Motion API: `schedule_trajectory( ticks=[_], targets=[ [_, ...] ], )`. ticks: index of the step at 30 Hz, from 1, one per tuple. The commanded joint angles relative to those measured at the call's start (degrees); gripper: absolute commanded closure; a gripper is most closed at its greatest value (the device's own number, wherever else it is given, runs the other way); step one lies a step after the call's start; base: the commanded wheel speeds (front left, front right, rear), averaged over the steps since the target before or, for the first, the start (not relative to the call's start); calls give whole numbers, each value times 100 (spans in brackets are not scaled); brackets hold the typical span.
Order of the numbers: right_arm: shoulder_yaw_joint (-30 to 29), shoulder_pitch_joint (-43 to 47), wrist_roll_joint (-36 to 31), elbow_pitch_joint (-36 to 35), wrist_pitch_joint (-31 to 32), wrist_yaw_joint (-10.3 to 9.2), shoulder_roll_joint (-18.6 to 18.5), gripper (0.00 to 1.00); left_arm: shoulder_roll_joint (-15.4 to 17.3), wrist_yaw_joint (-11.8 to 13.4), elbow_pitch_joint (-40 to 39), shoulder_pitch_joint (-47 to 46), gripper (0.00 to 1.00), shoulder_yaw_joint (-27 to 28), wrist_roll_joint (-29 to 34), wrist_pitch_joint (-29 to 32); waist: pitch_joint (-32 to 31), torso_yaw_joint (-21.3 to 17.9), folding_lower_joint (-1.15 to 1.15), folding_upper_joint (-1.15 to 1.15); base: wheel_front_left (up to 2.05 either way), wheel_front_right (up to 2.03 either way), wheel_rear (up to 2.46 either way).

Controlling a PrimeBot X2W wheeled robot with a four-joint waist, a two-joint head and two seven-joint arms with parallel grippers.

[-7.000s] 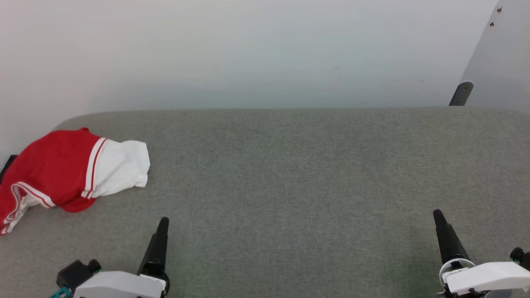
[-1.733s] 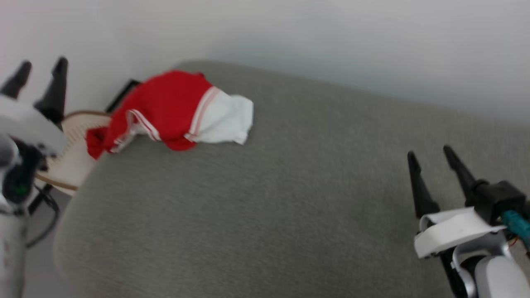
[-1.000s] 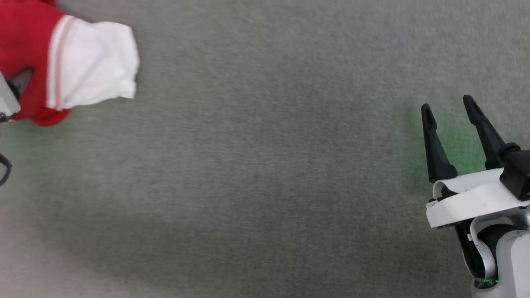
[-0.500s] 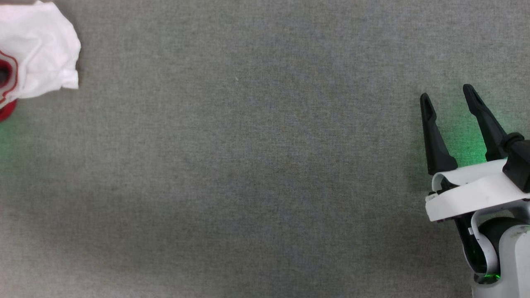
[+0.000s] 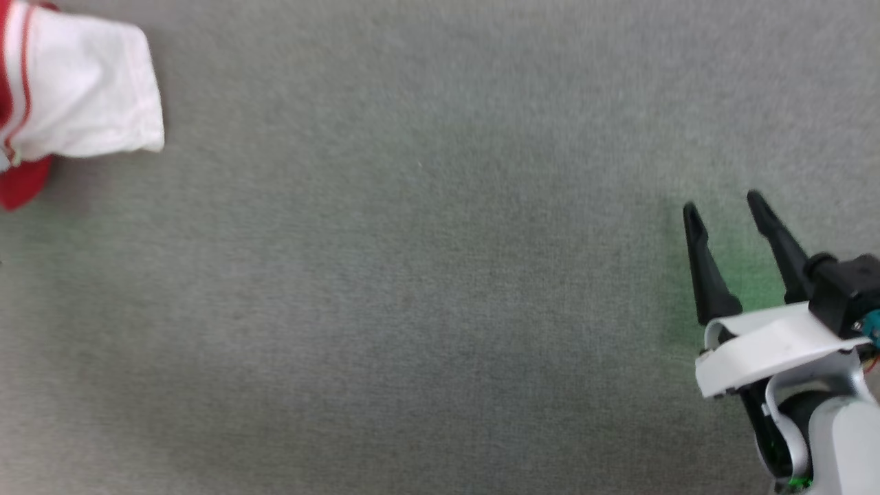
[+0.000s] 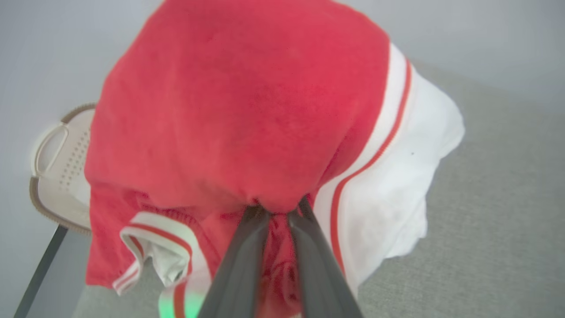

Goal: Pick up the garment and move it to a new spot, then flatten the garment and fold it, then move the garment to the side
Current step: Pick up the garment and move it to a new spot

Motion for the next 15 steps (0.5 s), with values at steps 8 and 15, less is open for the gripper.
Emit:
schedule_trajectory(
  ticks=[8, 15],
  targets=[
    [-48, 421, 164, 281, -119, 0, 61, 0, 95, -35, -536, -305, 100, -496, 143, -196, -1356, 351, 0, 0, 0, 0, 0],
    [-35, 635, 236, 425, -202, 0, 106, 0, 203, -35, -1247, -511, 100, -1001, 219, -54, -1974, 392, 0, 0, 0, 0, 0]
  ],
)
